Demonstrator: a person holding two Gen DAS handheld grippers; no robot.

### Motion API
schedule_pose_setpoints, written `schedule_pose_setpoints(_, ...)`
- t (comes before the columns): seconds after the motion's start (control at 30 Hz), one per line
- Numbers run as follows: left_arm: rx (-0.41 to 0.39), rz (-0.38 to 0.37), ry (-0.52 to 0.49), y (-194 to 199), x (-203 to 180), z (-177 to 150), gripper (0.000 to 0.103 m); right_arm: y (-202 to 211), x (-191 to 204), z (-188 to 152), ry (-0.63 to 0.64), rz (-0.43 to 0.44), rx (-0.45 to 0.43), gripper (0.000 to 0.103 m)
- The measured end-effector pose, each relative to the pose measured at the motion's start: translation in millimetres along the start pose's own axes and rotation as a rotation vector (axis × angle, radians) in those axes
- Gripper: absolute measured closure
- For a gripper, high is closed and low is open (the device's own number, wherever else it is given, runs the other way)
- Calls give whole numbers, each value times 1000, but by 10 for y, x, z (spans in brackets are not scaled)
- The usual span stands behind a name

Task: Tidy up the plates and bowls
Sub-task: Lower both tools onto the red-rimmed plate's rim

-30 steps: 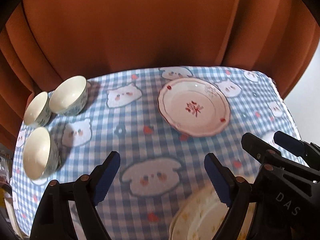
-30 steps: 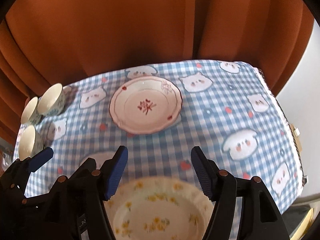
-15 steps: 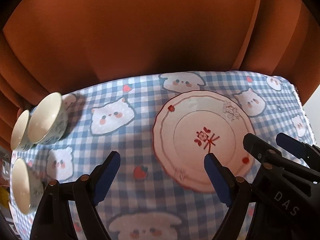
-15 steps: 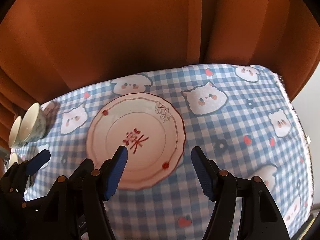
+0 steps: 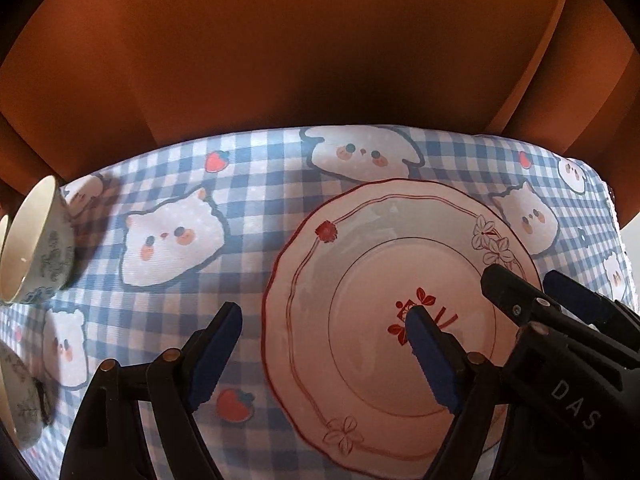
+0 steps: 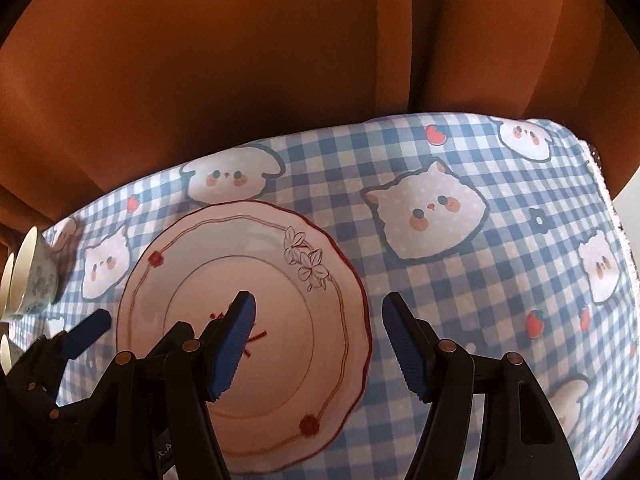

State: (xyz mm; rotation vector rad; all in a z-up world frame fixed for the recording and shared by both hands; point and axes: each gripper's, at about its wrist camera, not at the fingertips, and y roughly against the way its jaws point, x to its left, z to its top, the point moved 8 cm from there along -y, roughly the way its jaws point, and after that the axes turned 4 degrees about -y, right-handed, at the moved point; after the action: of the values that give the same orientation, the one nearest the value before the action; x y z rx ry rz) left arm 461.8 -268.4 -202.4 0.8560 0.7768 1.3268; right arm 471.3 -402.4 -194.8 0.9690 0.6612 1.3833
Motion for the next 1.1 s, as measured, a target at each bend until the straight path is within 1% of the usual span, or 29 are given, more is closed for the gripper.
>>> schedule_pose_setpoints(0.07, 2, -6, -11, -44, -20, 5, 21, -35, -2, 7, 1, 12, -7, 35)
schedule_pose_setpoints(0.13, 15, -17, -12, -93, -30, -6, 24, -86, 14, 3, 14, 21, 4, 42)
schedule_pose_setpoints(0.27, 29, -46, 4, -133, -62, -31, 29, -153, 35, -15, 24, 13, 16, 43)
schedule_pose_setpoints(0.4, 35, -42, -6, -128, -79, -47, 29, -151, 57, -27, 34, 6, 21, 43)
schedule_pose_setpoints(0.5, 46, -35, -12, -98, -44, -129, 29, -141, 99, -67, 28, 11, 35, 43)
schedule_pose_setpoints(0.67, 76, -28, -16, 17, 94, -349, 29, -46, 205, -252, 41, 19, 57, 43)
schedule_pose_setpoints(0.8, 91, -23, 0, 130, 219, -555, 29, 38, 327, -458, 62, 35, 80, 44)
schedule_pose_setpoints(0.9, 103, -16, -8, 205, 287, -690, 29, 107, 415, -619, 83, 41, 96, 44)
schedule_pose_setpoints(1.0, 109, -29, 14, 267, 361, -779, 30, 162, 482, -760, 92, 53, 118, 44)
schedule_pose_setpoints(1.07, 101, -38, 27, 317, 441, -830, 35, 194, 506, -816, 95, 62, 124, 45)
schedule_pose_setpoints(1.1, 92, -40, 28, 320, 479, -828, 37, 199, 518, -828, 102, 59, 124, 48)
